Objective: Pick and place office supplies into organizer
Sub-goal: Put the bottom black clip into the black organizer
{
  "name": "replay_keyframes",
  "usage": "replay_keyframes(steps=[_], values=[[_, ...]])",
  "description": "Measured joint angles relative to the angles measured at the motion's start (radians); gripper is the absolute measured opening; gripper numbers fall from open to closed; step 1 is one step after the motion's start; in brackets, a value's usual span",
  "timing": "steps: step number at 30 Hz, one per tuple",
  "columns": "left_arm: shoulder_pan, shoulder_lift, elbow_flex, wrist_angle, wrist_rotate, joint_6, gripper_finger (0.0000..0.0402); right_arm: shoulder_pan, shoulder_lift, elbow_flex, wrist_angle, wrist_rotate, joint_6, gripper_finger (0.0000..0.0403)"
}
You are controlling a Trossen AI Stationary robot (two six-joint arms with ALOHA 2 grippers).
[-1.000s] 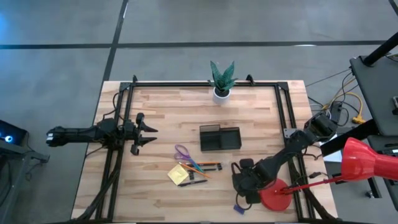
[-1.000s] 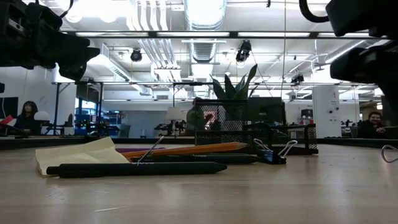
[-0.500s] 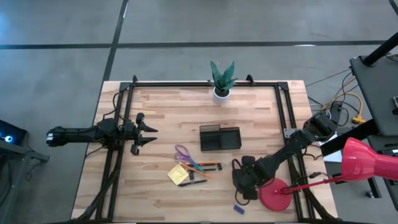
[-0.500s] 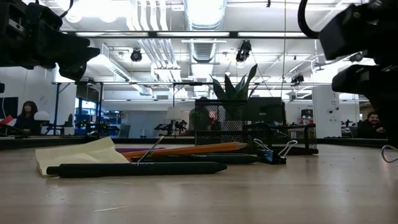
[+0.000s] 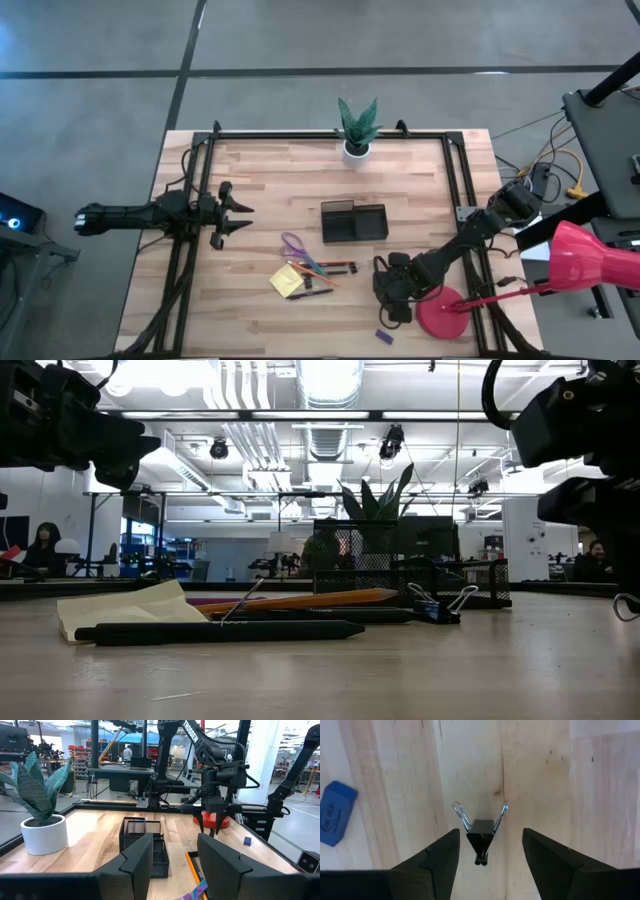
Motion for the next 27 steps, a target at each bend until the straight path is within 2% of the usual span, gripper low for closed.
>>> replay_keyframes(steps=[8, 27], values=[[0.000, 0.002, 0.000, 0.000, 0.000, 0.000, 0.0141, 0.000, 0.000, -0.005, 0.002, 0.016, -0.004, 0.0200], [0.000, 0.002, 0.000, 0.000, 0.000, 0.000, 0.0141, 0.002, 0.000, -0.022, 0.005, 0.018, 0.000, 0.0083]])
